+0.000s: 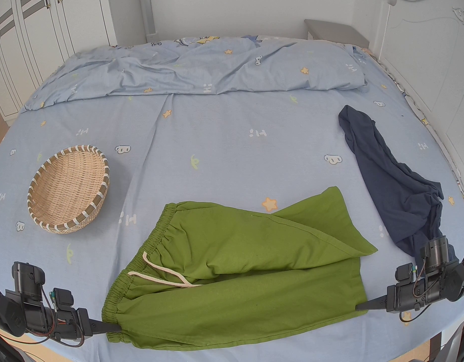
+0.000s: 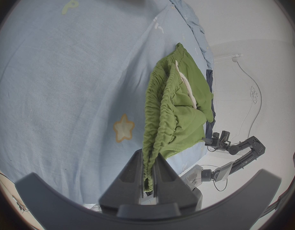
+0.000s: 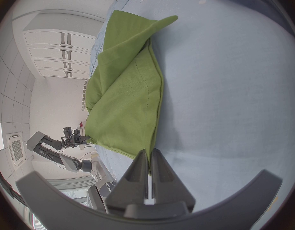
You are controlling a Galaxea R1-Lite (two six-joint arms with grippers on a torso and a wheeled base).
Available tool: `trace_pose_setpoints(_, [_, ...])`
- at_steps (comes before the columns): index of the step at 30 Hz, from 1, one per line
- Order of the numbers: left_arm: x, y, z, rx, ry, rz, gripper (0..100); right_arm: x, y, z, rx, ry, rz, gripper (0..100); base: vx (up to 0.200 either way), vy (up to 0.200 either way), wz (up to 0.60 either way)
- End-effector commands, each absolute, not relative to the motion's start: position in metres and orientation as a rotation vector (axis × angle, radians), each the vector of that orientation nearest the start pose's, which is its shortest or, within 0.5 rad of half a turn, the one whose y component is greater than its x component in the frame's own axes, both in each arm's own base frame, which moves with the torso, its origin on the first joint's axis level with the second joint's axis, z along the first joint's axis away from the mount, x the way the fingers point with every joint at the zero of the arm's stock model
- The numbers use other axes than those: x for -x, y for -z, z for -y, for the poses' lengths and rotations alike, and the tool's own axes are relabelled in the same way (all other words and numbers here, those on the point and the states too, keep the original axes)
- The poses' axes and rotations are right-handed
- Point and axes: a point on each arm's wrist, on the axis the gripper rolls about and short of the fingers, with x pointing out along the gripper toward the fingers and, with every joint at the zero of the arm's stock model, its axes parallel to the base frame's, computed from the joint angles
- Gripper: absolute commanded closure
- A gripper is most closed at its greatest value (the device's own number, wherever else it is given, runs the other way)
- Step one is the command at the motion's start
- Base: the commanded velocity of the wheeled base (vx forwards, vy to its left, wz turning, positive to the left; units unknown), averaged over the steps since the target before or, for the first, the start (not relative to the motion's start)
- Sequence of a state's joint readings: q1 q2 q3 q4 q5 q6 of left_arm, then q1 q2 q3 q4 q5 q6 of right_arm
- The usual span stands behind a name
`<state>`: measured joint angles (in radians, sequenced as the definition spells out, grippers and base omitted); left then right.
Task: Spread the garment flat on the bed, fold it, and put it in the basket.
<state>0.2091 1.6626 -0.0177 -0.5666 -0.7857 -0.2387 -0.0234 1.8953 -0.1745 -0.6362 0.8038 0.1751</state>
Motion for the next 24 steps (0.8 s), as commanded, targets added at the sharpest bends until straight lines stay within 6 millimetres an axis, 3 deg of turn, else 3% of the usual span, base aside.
trace_pose_setpoints(1, [-0.132, -0.032, -0.012, 0.744, 0.4, -1.048, 100, -0.185, -0.017, -0.011, -0.599, -0.612, -1.08, 100, 0.0, 0.0, 0.0])
trace_pose_setpoints(11, [-0.124, -0.03, -0.006, 0.706, 0.44, -1.114, 100, -0.136, -0.03, -0.014, -0.567, -0.594, -1.079, 100, 0.0, 0.0, 0.0])
trace_pose_setpoints(24, [-0.114, -0.034, -0.004, 0.632, 0.496, -1.2, 100, -0.123, -0.025, -0.01, -0.542, -0.484, -1.201, 100, 0.0, 0.0, 0.0])
